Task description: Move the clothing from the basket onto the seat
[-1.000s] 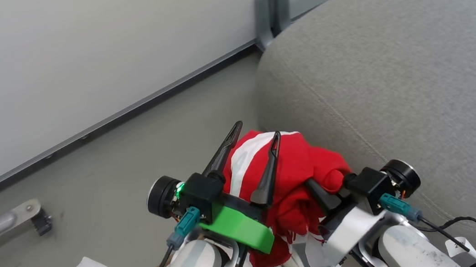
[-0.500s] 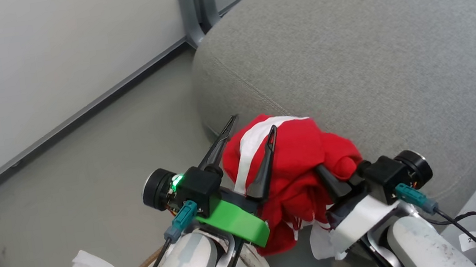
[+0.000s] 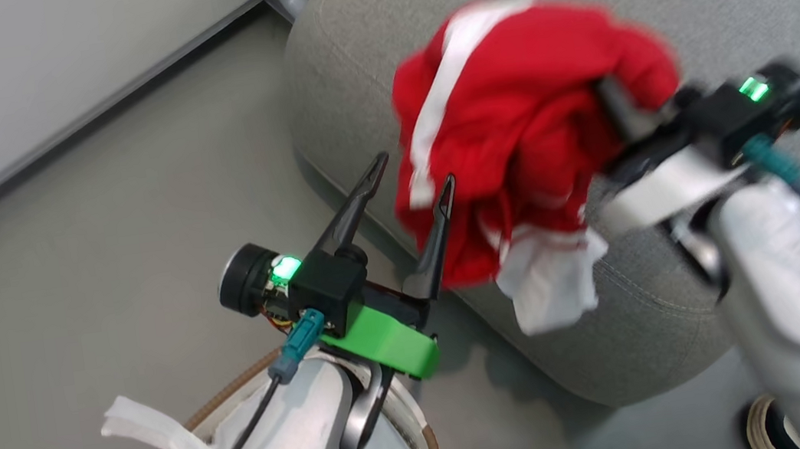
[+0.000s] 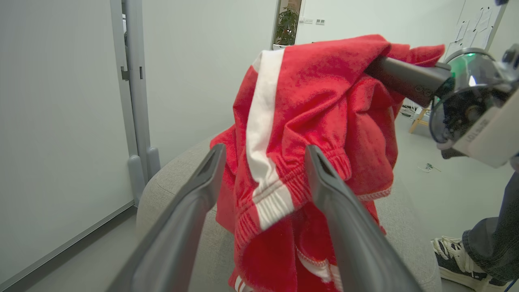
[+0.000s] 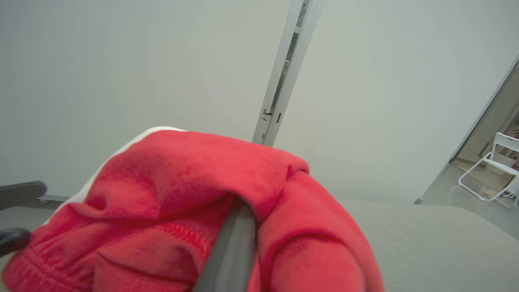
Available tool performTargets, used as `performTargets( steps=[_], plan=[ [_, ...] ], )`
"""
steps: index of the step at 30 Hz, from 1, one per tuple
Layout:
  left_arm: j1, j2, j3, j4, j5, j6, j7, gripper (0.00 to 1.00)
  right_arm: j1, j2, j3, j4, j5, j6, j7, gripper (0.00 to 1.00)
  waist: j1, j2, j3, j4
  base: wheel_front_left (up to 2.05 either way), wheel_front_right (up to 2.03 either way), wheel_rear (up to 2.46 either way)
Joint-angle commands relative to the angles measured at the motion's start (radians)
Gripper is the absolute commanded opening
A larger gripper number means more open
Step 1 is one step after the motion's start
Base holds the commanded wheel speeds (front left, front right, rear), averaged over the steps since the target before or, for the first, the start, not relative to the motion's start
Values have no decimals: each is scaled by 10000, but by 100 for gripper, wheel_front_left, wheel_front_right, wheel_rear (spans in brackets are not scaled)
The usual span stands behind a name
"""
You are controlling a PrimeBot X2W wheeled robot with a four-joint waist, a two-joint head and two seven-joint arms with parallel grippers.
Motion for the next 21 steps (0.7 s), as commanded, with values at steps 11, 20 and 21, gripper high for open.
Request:
performTargets(
  steps=[11, 20, 21],
  plan=[
    [-1034, 50, 180, -53, 635, -298, 6, 100, -3425, -2262, -1800, 761, -776, -14, -23, 0, 0, -1, 2200, 1434, 0, 0, 0],
    [-1364, 45, 321, 33, 890, -404, 5, 100, -4856, -3453, -3092, 2220, -1337, -15, -15, 0, 0, -1, 3273, 2314, 0, 0, 0],
    [-1351, 43, 348, 42, 904, -415, 5, 100, -4897, -3516, -3200, 2376, -1411, -15, -15, 0, 0, -1, 3345, 2379, 0, 0, 0]
  ],
)
